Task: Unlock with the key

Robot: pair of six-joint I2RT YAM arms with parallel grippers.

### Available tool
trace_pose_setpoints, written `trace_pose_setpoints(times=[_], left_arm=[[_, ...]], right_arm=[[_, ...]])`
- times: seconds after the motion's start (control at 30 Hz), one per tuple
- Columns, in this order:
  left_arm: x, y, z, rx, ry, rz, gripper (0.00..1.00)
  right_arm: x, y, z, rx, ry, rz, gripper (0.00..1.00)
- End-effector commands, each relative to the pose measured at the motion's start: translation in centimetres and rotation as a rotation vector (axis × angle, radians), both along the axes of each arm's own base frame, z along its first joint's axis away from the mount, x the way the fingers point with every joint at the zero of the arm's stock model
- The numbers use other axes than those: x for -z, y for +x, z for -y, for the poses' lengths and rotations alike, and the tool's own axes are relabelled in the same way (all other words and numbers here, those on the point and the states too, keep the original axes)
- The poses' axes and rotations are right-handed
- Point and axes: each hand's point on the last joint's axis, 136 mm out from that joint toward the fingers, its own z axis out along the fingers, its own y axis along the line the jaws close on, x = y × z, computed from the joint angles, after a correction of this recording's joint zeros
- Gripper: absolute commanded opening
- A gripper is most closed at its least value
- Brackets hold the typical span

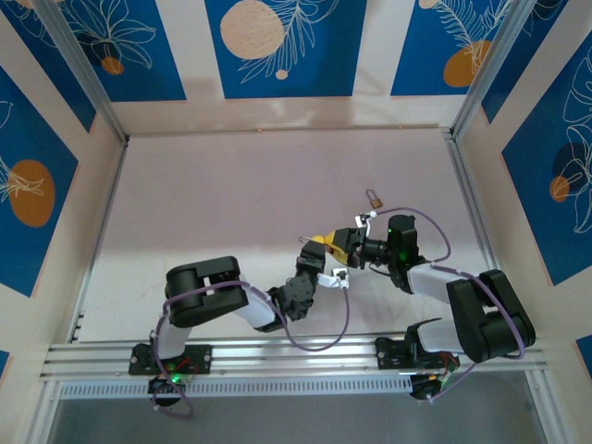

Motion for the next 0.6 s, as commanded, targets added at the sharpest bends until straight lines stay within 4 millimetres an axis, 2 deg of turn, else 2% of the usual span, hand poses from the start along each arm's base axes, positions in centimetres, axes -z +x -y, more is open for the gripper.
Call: trace_pose_setpoints(times=[0.0,0.33,0.5,0.57], left_arm=[[-1.05,0.56,0.04,-0.025,-0.076,0.012,0.16],[-0.80,0.46,0.07,-0.024,-0.078,0.007,0.19],[-0.90,0.40,-0.20,-0.025,-0.095,0.001,0.34],[-1.08,0.33,-0.36,-0.024,-0.105,-0.001,0.45]], right_arm=[[-0.56,-0.42,-0.51,-0.032,0.033,0.007,0.46],[-0.60,-0.29,-0.90,-0.039,0.042,0.006,0.34],[-0.56,0.14,-0.60,-0.019,0.032,0.007,0.32],[-0.63,0.35,-0.43,-0.010,0.030,0.012,0.32]])
